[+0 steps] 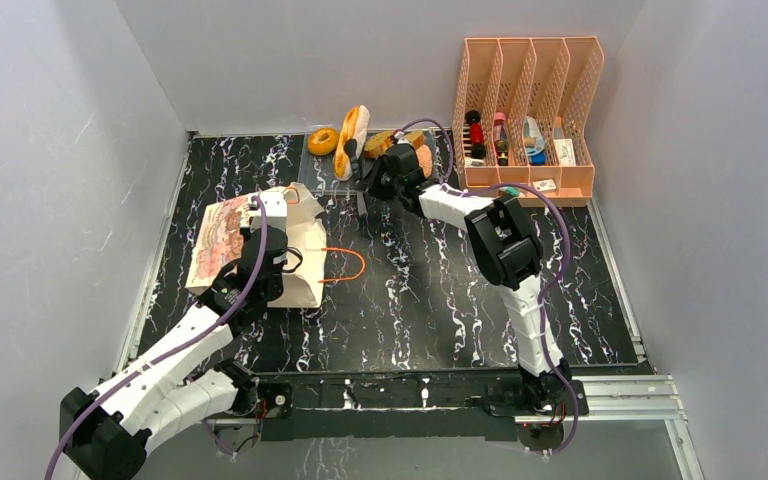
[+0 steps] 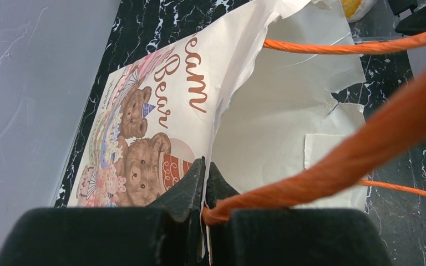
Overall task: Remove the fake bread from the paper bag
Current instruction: Place the clamp in the container, then pick up the clamp from the container.
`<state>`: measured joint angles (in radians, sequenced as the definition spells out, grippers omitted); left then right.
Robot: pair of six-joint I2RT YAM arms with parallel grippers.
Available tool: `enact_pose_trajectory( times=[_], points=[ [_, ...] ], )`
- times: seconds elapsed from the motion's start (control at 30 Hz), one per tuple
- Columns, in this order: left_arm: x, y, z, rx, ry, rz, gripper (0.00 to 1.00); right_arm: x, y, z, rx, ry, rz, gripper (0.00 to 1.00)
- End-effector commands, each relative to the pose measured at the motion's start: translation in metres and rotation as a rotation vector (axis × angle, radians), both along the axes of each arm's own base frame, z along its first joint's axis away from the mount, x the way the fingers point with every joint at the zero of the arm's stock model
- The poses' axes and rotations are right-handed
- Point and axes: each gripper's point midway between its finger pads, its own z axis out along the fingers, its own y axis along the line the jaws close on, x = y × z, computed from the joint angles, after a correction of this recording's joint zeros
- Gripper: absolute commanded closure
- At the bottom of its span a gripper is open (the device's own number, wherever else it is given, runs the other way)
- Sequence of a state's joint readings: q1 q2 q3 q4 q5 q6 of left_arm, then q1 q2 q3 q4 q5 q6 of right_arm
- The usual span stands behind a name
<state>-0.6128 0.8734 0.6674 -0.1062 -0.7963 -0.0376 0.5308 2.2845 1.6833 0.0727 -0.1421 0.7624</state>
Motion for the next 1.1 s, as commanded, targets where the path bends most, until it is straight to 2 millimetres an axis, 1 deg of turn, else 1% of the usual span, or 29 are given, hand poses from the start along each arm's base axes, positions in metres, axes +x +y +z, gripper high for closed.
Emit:
enact_pose_trajectory(
  times=[0.0,0.1,0.2,0.47,0.53,0.77,0.9,1.0,1.07],
  points=[
    [0.002,-0.003,0.005,-0.018,-0.027,-0.006,1.0,0.024,0.003,0.04,0.082,-0.121,-0.014,0.94],
    [0.001,-0.004,0.007,-0.033,-0.028,-0.008,1.0,0.024,0.003,0.041,0.096,-0.123,-0.01,0.77],
    [-0.001,-0.002,0.007,-0.038,-0.039,-0.007,1.0,0.019,0.003,0.043,0.112,-0.122,-0.001,0.69],
    [0.001,-0.006,0.005,-0.038,-0.03,-0.023,1.0,0.011,-0.007,0.058,0.168,-0.132,-0.002,0.62],
    [0.001,-0.006,0.005,-0.041,-0.032,-0.024,1.0,0.01,-0.009,0.057,0.166,-0.128,-0.003,0.62],
    [0.0,-0.005,0.006,-0.037,-0.037,-0.025,1.0,0.001,-0.02,0.066,0.183,-0.147,-0.022,0.62],
    [0.002,-0.009,0.005,-0.042,-0.034,-0.042,1.0,0.002,-0.019,0.057,0.182,-0.135,-0.01,0.6],
    [0.002,-0.011,0.004,-0.046,-0.033,-0.05,1.0,0.001,-0.014,0.051,0.188,-0.132,0.014,0.54],
    [0.002,-0.011,0.002,-0.043,-0.027,-0.051,1.0,0.001,-0.016,0.045,0.179,-0.131,0.009,0.5]
  ],
)
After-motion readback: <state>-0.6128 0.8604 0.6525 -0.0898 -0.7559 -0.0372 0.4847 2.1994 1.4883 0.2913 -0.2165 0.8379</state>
